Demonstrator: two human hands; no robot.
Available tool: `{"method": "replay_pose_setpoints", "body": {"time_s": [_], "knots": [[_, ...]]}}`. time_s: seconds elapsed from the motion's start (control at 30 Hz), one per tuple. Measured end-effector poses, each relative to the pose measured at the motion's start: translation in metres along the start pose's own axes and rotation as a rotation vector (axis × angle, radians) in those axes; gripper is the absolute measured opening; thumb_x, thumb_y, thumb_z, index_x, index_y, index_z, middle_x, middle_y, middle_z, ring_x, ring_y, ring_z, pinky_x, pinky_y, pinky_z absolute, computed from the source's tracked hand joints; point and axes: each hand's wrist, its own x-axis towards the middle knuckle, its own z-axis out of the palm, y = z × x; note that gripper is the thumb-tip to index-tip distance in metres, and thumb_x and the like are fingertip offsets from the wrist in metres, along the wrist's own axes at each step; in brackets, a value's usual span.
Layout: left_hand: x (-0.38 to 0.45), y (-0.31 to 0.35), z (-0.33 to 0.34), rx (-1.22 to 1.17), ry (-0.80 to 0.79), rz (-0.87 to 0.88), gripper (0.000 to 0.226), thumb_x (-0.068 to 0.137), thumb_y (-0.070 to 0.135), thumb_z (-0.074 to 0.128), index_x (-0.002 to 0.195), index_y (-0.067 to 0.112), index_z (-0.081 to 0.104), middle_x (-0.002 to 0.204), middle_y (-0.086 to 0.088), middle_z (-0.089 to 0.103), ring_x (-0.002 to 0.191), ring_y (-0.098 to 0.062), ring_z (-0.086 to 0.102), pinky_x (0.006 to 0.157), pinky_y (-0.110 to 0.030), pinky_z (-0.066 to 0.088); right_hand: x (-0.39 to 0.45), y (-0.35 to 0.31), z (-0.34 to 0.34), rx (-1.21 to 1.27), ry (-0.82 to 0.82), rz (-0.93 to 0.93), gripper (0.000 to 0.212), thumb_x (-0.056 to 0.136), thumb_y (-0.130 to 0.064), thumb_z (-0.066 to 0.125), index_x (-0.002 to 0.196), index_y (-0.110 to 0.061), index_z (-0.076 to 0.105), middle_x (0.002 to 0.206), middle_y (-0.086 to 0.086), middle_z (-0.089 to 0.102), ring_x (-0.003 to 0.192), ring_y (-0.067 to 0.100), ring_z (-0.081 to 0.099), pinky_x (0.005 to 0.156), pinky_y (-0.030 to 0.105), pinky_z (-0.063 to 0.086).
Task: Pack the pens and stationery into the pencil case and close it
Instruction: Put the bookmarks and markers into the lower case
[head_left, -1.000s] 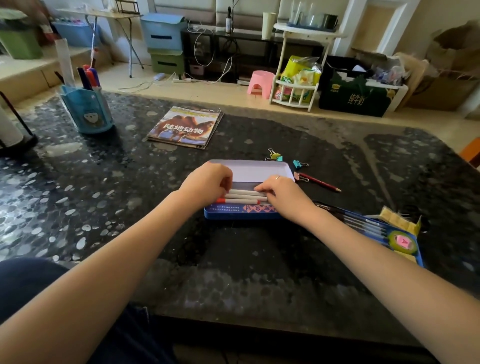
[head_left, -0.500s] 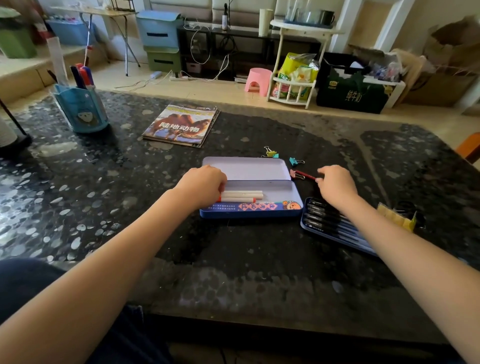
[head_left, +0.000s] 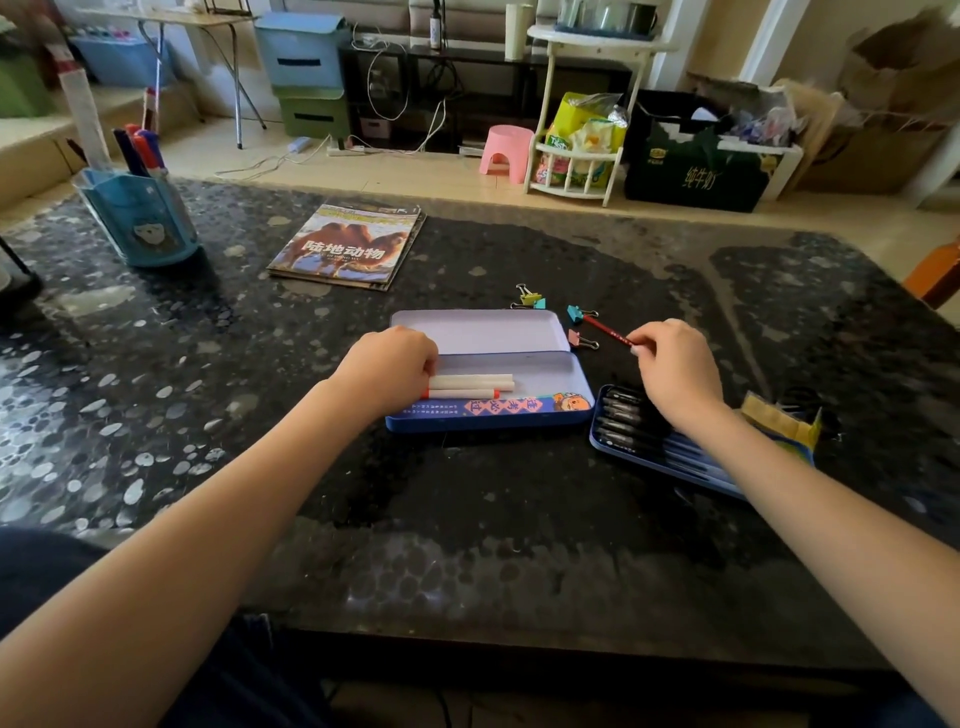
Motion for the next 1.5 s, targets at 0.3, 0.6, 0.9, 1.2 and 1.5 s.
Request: {"method": "replay_pose_setpoints", "body": {"time_s": [0.3,0.6,0.9,1.2,1.5], "knots": [[-0.003,0.008,0.002,0.052,0.09,0.048,0.023,0.089,0.011,0.043,0.098,0.014,0.064,0.101,-0.007,0.062,0.087,-0.026,0.057,0.068,-0.033,0.042,-0.029,0.024,-0.043,0.037,-0.128,-0.08,0.019,0.089,-0.009,0.06,0.103,-0.014,0.072,0.102,0.006,0.064,0.098,0.022,0.058,0.087,0.032,0.044],[-0.026,0.093,0.016,-0.056,-0.012,0.494,0.048,0.092,0.016,0.047,0.138,0.025,0.044,0.143,0.004,0.046,0.132,-0.017,0.04,0.109,-0.034,0.03,-0.053,0.044,-0.06,0.001,-0.299,-0.075,0.021,0.085,-0.011,0.066,0.102,-0.022,0.072,0.105,0.0,0.068,0.099,0.019,0.06,0.089,0.04,0.05],[-0.036,0.113,0.044,0.088,-0.045,0.626,0.054,0.099,0.04,0.034,0.149,0.029,0.019,0.156,0.012,0.02,0.146,-0.015,0.004,0.116,-0.037,0.01,-0.051,0.038,-0.06,-0.017,-0.313,-0.044,0.023,0.088,-0.011,0.062,0.107,-0.021,0.072,0.105,0.002,0.068,0.096,0.019,0.06,0.084,0.035,0.051],[-0.036,0.113,0.04,0.018,-0.066,0.629,0.049,0.099,0.037,0.035,0.146,0.024,0.031,0.153,0.011,0.029,0.146,-0.013,0.006,0.117,-0.037,0.013,-0.048,0.042,-0.064,0.059,-0.299,-0.008,0.02,0.086,-0.011,0.066,0.1,-0.022,0.074,0.1,-0.001,0.07,0.092,0.015,0.061,0.087,0.034,0.051],[-0.035,0.113,0.037,-0.068,-0.074,0.635,0.043,0.098,0.031,0.04,0.139,0.019,0.044,0.148,0.008,0.04,0.145,-0.016,0.015,0.114,-0.035,0.018,-0.048,0.041,-0.06,0.074,-0.379,-0.004,0.02,0.085,-0.01,0.066,0.098,-0.023,0.074,0.094,-0.002,0.07,0.085,0.012,0.061,0.081,0.03,0.05]]}}
